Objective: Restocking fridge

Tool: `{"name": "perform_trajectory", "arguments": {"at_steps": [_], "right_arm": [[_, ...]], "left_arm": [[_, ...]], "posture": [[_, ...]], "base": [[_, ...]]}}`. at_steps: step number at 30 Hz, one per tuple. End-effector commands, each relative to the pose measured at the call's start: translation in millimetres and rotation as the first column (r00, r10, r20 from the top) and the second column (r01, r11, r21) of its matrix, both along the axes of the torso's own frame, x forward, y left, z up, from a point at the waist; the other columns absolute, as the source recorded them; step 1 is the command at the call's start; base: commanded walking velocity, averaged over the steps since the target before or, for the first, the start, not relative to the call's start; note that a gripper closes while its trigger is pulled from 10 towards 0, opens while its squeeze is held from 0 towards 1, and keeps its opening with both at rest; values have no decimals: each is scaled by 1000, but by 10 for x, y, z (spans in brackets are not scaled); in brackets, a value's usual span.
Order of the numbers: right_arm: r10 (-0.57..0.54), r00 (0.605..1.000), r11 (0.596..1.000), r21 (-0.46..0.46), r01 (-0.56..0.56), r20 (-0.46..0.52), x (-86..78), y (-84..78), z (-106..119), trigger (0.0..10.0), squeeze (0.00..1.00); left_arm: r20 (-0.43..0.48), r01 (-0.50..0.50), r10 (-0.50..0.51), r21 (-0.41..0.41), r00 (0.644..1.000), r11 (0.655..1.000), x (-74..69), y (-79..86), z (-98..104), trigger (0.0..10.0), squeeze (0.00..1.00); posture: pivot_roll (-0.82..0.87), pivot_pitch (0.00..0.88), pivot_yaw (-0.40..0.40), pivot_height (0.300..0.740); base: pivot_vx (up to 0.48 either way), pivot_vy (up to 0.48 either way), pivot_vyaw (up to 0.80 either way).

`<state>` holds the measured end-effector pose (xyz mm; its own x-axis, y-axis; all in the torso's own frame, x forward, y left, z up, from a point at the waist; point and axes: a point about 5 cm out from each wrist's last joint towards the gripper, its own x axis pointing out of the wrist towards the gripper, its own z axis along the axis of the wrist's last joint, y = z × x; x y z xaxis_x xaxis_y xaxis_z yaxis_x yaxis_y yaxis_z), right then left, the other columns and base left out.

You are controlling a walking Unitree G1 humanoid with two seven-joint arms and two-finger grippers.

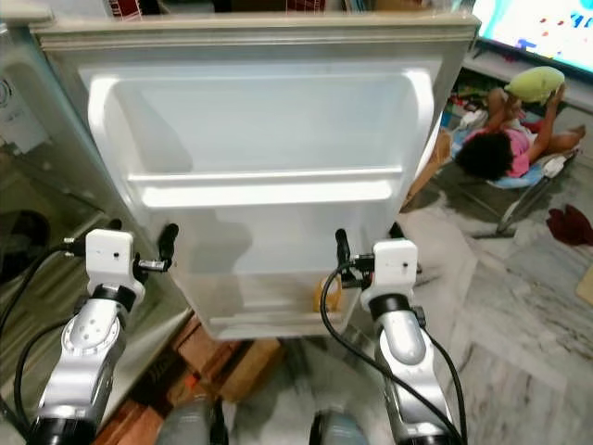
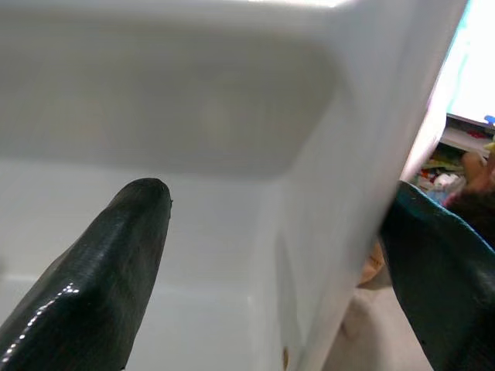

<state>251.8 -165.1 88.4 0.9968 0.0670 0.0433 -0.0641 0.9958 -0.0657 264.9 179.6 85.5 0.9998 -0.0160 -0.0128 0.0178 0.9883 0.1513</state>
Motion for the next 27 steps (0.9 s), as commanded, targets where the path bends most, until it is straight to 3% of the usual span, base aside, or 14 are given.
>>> {"name": "perform_trajectory", "arguments": {"at_steps": [1, 16, 27], "right_arm": [[-6, 1000, 1000, 0, 6, -14, -39, -32, -34, 10000, 0], [43, 998, 999, -13, -44, -52, -135, 38, -124, 10000, 0], [36, 998, 999, -16, -37, -53, -148, 41, -132, 10000, 0]], "left_arm": [[-4, -12, 12, 5, 1000, 1000, -22, 7, -10, 10000, 0], [-18, 6, -6, 8, 1000, 1000, 21, -54, -60, 10000, 0], [-19, 17, -17, 4, 1000, 1000, -7, -92, -78, 10000, 0]], "posture": [[20, 0, -34, 740], [12, 0, -49, 740], [11, 0, -42, 740]], "base": [[0, 0, 0], [0, 0, 0], [-288, 0, 0]]}}
